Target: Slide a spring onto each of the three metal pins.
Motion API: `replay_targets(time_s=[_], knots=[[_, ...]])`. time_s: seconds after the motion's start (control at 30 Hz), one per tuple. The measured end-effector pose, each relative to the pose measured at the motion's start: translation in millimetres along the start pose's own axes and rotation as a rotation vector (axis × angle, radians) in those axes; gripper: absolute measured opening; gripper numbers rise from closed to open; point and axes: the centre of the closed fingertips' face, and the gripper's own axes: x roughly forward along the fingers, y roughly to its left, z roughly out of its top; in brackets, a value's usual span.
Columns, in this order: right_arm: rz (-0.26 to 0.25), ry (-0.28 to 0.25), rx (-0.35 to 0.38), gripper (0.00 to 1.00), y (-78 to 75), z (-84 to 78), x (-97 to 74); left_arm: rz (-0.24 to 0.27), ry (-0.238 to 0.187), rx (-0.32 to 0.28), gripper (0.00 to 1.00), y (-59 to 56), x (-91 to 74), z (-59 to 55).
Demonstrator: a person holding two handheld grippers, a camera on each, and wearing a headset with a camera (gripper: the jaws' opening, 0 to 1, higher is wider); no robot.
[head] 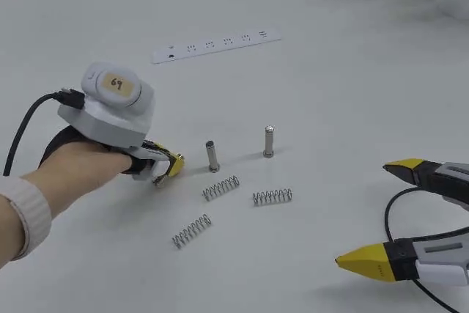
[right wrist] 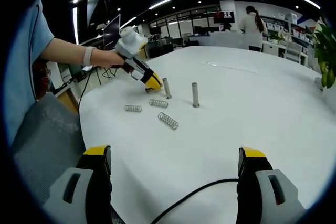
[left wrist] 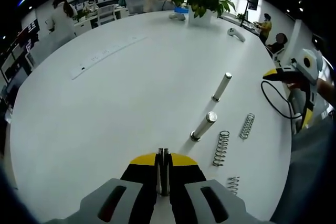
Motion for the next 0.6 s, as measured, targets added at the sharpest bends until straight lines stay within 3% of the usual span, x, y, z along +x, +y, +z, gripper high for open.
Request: replay_targets(time_s=[0.33,0.6], knots=[[0.006,0.001,-0.008,1.0,1.5,2.5,-0.7,0.013,-0.037,-0.016,0.0,2.4,-14.1,2.4],[0.01,0.002,-0.01,1.0,3.9,2.7,-0.7,0.029,-0.057,-0.025,0.0,3.8,-25.9,-3.9]])
